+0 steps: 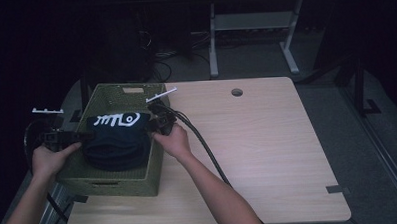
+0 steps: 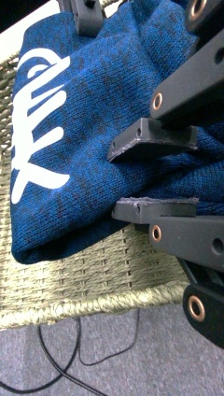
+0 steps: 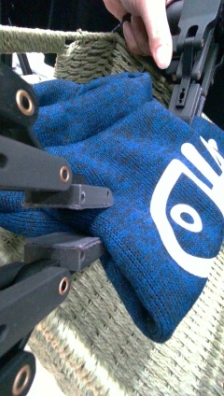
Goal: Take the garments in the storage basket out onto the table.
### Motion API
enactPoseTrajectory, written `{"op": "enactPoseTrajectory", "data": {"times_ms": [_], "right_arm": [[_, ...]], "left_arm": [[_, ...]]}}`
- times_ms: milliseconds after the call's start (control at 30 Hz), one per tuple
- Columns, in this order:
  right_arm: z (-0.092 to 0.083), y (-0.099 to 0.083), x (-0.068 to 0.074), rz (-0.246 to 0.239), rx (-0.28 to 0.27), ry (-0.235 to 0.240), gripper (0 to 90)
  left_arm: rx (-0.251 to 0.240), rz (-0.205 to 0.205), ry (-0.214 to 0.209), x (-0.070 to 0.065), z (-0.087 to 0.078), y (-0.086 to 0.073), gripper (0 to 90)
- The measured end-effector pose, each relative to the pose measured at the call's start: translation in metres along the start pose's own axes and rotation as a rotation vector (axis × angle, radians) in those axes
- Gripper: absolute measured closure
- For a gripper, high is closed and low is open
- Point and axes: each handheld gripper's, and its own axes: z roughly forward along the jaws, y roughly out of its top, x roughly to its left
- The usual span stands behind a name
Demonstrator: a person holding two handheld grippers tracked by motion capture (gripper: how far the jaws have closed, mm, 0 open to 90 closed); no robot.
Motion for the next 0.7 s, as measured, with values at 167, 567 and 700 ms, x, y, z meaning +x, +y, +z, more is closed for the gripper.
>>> {"op": "enactPoseTrajectory", "data": {"times_ms": [167,567,700], "right_arm": [[0.001,-0.001,-0.002,0.006,0.016,-0.021,72.1],[-0.011,0.003,-0.002,0.001,-0.015,-0.028,67.2],[-0.014,0.003,-0.001,-0.005,-0.02,-0.015,66.2]], "left_arm": [[-0.008,-0.008,0.037,0.002,0.0,0.001,68.7],[-0.033,-0.014,0.03,0.002,-0.006,0.0,67.4],[-0.053,-0.005,0.019,-0.003,-0.008,0.0,66.9]]}}
